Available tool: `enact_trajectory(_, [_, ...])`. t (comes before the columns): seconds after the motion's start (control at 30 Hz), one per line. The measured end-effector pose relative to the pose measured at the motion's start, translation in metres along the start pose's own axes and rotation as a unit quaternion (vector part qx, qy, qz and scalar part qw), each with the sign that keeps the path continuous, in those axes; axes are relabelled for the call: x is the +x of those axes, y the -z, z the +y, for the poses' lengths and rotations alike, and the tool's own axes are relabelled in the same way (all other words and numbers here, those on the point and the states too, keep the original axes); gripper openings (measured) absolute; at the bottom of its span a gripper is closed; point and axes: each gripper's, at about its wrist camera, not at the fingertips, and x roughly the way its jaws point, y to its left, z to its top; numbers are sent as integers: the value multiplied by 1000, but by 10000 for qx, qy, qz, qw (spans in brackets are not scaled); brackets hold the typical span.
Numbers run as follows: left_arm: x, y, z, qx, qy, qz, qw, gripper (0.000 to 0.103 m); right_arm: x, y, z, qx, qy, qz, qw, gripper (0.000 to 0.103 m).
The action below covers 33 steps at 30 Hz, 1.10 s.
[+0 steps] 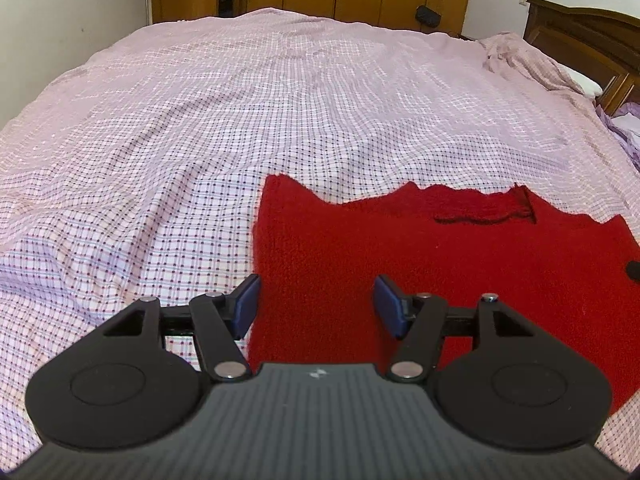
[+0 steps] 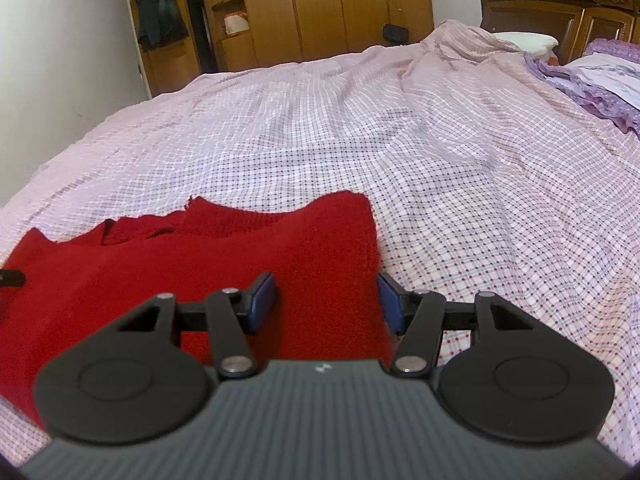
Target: Fold small clothes
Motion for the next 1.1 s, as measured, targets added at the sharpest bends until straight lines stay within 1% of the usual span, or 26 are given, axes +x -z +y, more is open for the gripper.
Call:
enact_trajectory(0.13, [2,0,0,5,46,-53,10000,67,1,1,2,-22,-9,-26,10000,57])
enact_trajectory(0.17, [3,0,-1,11,51,-69,10000,67,1,1,2,-25,-24,-38,10000,54])
enact_trajectory(0.3, [8,0,-1,-3,67,-114,9999,67,1,1,5,-69,-39,-101,9999,47])
enact_trajectory(0.33, [9,0,-1,-27,77,-126,9999,67,1,1,6,-95,-39,-114,9999,44])
enact_trajectory(0.37, [10,0,-1,-42,89,-139,9999,64,1,0,7,-121,-37,-128,9998,40])
enact_trajectory(0.4, [10,1,-2,-38,108,-153,9998,54,0,0,8,-153,-27,-155,9998,37])
enact_trajectory(0.43, [11,2,-3,4,97,-176,9998,47,-1,0,10,-198,6,-184,9996,32])
enact_trajectory(0.5, [9,3,-5,97,81,-245,9996,23,-3,-1,11,-285,56,-273,9992,21])
enact_trajectory(0.53, [6,2,-6,92,129,-291,9995,18,-5,-1,11,-296,52,-318,9990,18])
enact_trajectory(0.57, [4,2,-6,86,141,-349,9993,16,-7,-2,11,-306,20,-382,9988,16])
enact_trajectory(0.63, [-4,-1,-6,57,164,-565,9983,15,-13,-3,13,-354,17,-557,9978,15])
enact_trajectory(0.73, [-13,-7,-5,-26,140,-870,9961,14,-24,-9,18,-463,85,-986,9940,14])
enact_trajectory(0.77, [-13,-9,-6,-2,100,-926,9957,14,-24,-12,20,-505,120,-1076,9928,14])
enact_trajectory(0.8, [-11,-11,-8,39,42,-918,9958,14,-21,-15,21,-534,153,-1068,9927,14])
enact_trajectory(0.9, [9,-10,-3,-94,-114,-721,9973,15,-2,-19,19,-479,276,-828,9950,14])
enact_trajectory(1.0, [33,0,6,-324,-182,-438,9984,15,30,-11,12,-378,402,-259,9981,16])
enact_trajectory(1.03, [37,3,7,-371,-178,-442,9982,16,38,-7,9,-368,430,-133,9983,16])
enact_trajectory(1.1, [41,2,10,-422,-188,-449,9979,21,44,-4,5,-300,442,-134,9985,18])
